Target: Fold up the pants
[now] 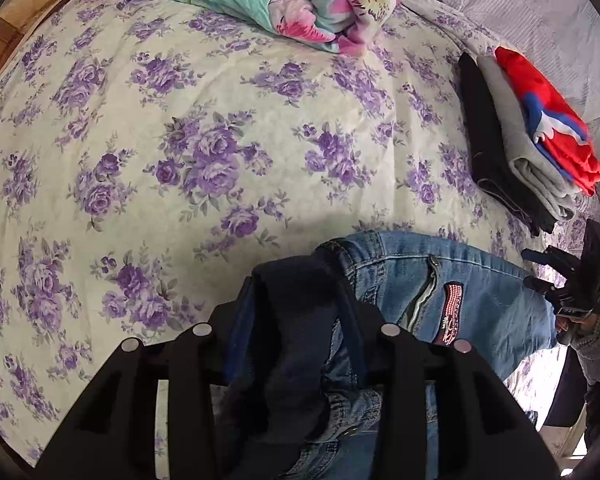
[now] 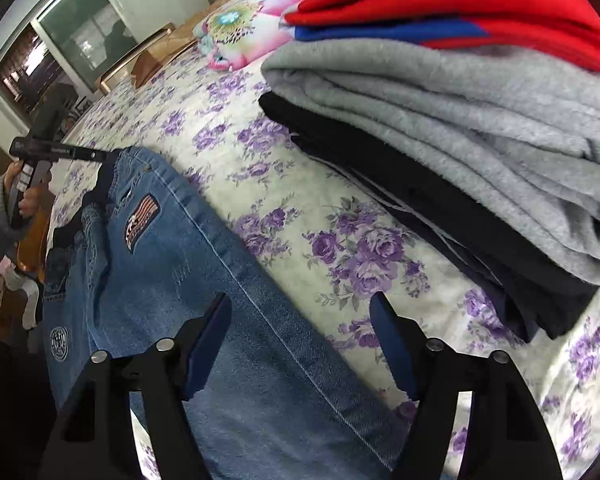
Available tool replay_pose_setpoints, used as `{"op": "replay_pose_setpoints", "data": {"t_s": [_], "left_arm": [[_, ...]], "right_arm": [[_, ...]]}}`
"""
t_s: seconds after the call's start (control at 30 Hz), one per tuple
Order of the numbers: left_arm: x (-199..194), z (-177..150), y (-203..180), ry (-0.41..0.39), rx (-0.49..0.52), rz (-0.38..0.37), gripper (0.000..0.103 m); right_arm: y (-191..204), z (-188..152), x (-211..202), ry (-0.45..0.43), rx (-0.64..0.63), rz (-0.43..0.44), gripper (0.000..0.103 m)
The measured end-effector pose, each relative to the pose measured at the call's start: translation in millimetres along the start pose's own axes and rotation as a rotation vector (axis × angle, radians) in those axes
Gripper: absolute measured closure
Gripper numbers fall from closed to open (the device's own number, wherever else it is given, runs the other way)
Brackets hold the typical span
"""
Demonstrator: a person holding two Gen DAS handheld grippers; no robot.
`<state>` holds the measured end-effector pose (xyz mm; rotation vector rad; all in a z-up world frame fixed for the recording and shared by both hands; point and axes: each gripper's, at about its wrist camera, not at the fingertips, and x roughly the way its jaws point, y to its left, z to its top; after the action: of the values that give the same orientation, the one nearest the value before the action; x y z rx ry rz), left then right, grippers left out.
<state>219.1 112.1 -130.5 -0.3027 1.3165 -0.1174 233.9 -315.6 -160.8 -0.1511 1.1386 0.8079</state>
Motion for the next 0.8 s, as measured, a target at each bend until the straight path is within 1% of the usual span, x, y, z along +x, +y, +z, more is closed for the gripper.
{"op": "replay_pose_setpoints", "data": {"t_s": [0.03, 0.1, 0.17, 0.23, 0.27, 0.3, 0.33, 0.37, 0.4, 0.43, 0.53, 0.63, 0.73, 0.77, 0.8], "left_arm": [[2, 2, 3, 0.004, -0.013, -0.009, 0.065], [8, 5, 11, 0.016, -0.046, -0.031, 0.071], [14, 10, 18, 0.033, -0.081, -0.060, 0.072], [15, 11, 23, 0.042, -0.107, -0.076, 0.074], [14, 11, 24, 0.042, -0.116, -0.078, 0.078], [12, 11, 24, 0.039, -0.118, -0.077, 0.081], [9, 10, 24, 0.034, -0.115, -0.079, 0.083], [5, 9, 24, 0.027, -0.112, -0.083, 0.086], [2, 8, 25, 0.020, -0.117, -0.092, 0.089], [-1, 7, 28, 0.015, -0.128, -0.106, 0.091], [-10, 6, 34, -0.001, -0.158, -0.158, 0.095], [-22, 1, 32, -0.019, -0.149, -0.186, 0.095], [-25, -2, 30, -0.013, -0.154, -0.172, 0.095], [-24, -2, 31, -0.003, -0.173, -0.187, 0.091], [-23, -3, 33, 0.005, -0.194, -0.209, 0.081]], "right_arm": [[-1, 0, 4, 0.016, -0.007, 0.014, 0.042], [-3, 1, 13, 0.049, -0.021, 0.048, 0.053], [-5, 1, 18, 0.067, -0.032, 0.066, 0.054], [-9, 1, 22, 0.076, -0.017, 0.093, 0.055], [-12, 1, 21, 0.079, 0.005, 0.104, 0.059], [-11, 0, 21, 0.090, 0.017, 0.118, 0.072], [-7, 0, 19, 0.109, 0.013, 0.130, 0.080], [-2, -2, 16, 0.122, -0.003, 0.120, 0.091], [3, -4, 13, 0.126, -0.020, 0.106, 0.095], [8, -5, 8, 0.121, -0.023, 0.097, 0.096], [26, -6, -12, 0.072, -0.018, 0.061, 0.098], [49, -8, -33, 0.038, -0.021, 0.019, 0.098], [75, -13, -52, 0.019, -0.033, -0.010, 0.098], [83, -15, -58, 0.018, -0.038, -0.019, 0.098], [91, -18, -63, 0.015, -0.043, -0.034, 0.098]]}}
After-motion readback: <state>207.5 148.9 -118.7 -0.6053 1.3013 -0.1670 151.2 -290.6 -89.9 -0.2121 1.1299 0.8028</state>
